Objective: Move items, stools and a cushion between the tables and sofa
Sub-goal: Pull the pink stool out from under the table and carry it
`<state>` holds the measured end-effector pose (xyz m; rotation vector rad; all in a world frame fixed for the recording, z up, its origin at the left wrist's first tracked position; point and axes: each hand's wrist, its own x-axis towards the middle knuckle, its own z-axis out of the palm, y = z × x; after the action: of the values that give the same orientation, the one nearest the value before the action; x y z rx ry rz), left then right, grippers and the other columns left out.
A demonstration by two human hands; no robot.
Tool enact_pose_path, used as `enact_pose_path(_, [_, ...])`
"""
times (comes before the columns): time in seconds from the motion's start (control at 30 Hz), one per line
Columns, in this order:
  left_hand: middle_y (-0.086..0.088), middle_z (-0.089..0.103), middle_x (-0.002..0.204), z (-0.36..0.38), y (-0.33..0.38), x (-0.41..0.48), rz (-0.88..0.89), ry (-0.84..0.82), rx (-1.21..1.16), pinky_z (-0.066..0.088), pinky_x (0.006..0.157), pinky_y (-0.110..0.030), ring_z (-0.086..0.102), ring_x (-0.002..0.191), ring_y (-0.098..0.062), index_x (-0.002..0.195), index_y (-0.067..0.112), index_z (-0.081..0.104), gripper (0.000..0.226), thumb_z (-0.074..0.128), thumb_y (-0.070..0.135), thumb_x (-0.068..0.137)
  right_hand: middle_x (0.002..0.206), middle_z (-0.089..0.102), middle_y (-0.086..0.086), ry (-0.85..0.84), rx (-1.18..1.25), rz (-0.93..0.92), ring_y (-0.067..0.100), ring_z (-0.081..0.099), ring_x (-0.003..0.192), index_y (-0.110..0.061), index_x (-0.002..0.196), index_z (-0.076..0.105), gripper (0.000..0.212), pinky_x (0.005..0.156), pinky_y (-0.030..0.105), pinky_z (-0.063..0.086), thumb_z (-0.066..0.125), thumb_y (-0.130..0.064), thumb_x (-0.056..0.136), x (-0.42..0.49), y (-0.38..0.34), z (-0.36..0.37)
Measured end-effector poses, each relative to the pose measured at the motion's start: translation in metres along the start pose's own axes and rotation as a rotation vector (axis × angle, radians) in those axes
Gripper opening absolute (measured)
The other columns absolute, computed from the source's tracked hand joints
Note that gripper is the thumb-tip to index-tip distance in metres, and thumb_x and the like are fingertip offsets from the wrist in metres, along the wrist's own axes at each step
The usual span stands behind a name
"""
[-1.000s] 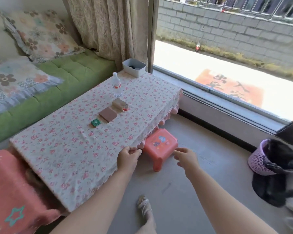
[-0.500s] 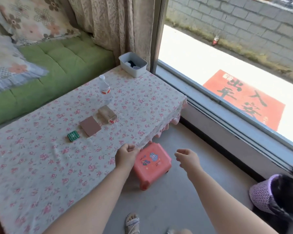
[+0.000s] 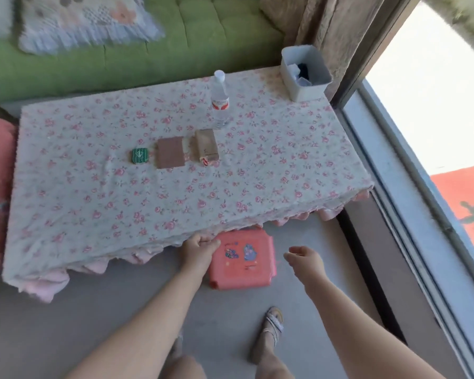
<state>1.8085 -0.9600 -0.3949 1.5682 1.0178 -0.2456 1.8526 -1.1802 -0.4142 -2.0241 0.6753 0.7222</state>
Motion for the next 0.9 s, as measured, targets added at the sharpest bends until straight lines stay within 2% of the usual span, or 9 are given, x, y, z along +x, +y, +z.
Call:
enact_pose_path(0.1, [-0.013, 0.063, 0.097, 0.021, -0.016, 0.000, -0.057, 0.017, -0.016, 0.041, 0.075, -0.028, 0.060, 0.091, -0.023, 0.103, 0.003, 0.061, 0.022, 0.067, 0.009, 0.083, 0.094, 0.061, 0.008, -0.038, -0.053, 0.006, 0.021, 0.055, 0.082, -0.005, 0.115, 0.062, 0.034, 0.070, 0.029, 0.043, 0.063, -0.011, 0.081, 0.027, 0.009, -0.015])
enact_pose_path(0.27, [-0.016, 0.065, 0.098, 0.033, -0.058, 0.026, -0.161, 0.096, -0.026, 0.040, 0.075, -0.027, 0.061, 0.091, -0.023, 0.105, 0.001, 0.061, 0.024, 0.067, 0.008, 0.083, 0.101, 0.067, 0.013, -0.088, -0.119, 0.027, 0.022, 0.058, 0.086, -0.005, 0.113, 0.062, 0.032, 0.072, 0.027, 0.042, 0.063, -0.011, 0.082, 0.076, 0.034, 0.000])
enact_pose_path(0.33, [-0.019, 0.067, 0.105, 0.039, -0.079, 0.051, -0.191, 0.118, 0.002, 0.042, 0.077, -0.030, 0.064, 0.097, -0.028, 0.105, 0.003, 0.062, 0.024, 0.067, 0.009, 0.083, 0.104, 0.068, 0.013, -0.110, -0.148, 0.038, 0.022, 0.059, 0.087, -0.005, 0.112, 0.062, 0.031, 0.073, 0.026, 0.042, 0.062, -0.011, 0.081, 0.101, 0.048, 0.017])
enact_pose_path(0.47, [-0.017, 0.067, 0.110, 0.055, -0.126, 0.098, -0.254, 0.137, 0.073, 0.047, 0.095, -0.042, 0.064, 0.104, -0.031, 0.109, 0.006, 0.062, 0.030, 0.068, 0.014, 0.081, 0.106, 0.064, 0.009, -0.175, -0.221, 0.086, 0.020, 0.055, 0.087, -0.007, 0.116, 0.059, 0.035, 0.073, 0.025, 0.038, 0.063, -0.013, 0.082, 0.143, 0.085, 0.055])
enact_pose_path(0.7, [-0.016, 0.067, 0.113, 0.076, -0.217, 0.185, -0.352, 0.131, 0.123, 0.048, 0.090, -0.038, 0.063, 0.103, -0.029, 0.112, 0.006, 0.061, 0.034, 0.069, 0.020, 0.082, 0.117, 0.059, 0.014, -0.128, -0.256, 0.154, 0.021, 0.050, 0.088, -0.006, 0.124, 0.052, 0.044, 0.076, 0.028, 0.037, 0.064, -0.015, 0.082, 0.233, 0.147, 0.105])
enact_pose_path(0.8, [-0.015, 0.064, 0.119, 0.086, -0.249, 0.221, -0.357, 0.130, 0.136, 0.045, 0.089, -0.034, 0.061, 0.106, -0.027, 0.119, 0.004, 0.058, 0.043, 0.071, 0.023, 0.081, 0.126, 0.054, 0.017, -0.099, -0.247, 0.186, 0.029, 0.055, 0.102, -0.005, 0.130, 0.046, 0.054, 0.081, 0.031, 0.038, 0.065, -0.016, 0.081, 0.270, 0.168, 0.121])
enact_pose_path(0.9, [-0.013, 0.056, 0.131, 0.098, -0.270, 0.255, -0.352, 0.087, 0.118, 0.042, 0.095, -0.031, 0.056, 0.117, -0.026, 0.131, 0.002, 0.048, 0.063, 0.074, 0.025, 0.079, 0.137, 0.048, 0.017, -0.089, -0.254, 0.194, 0.032, 0.049, 0.121, -0.009, 0.139, 0.038, 0.070, 0.094, 0.034, 0.038, 0.070, -0.023, 0.078, 0.305, 0.184, 0.135])
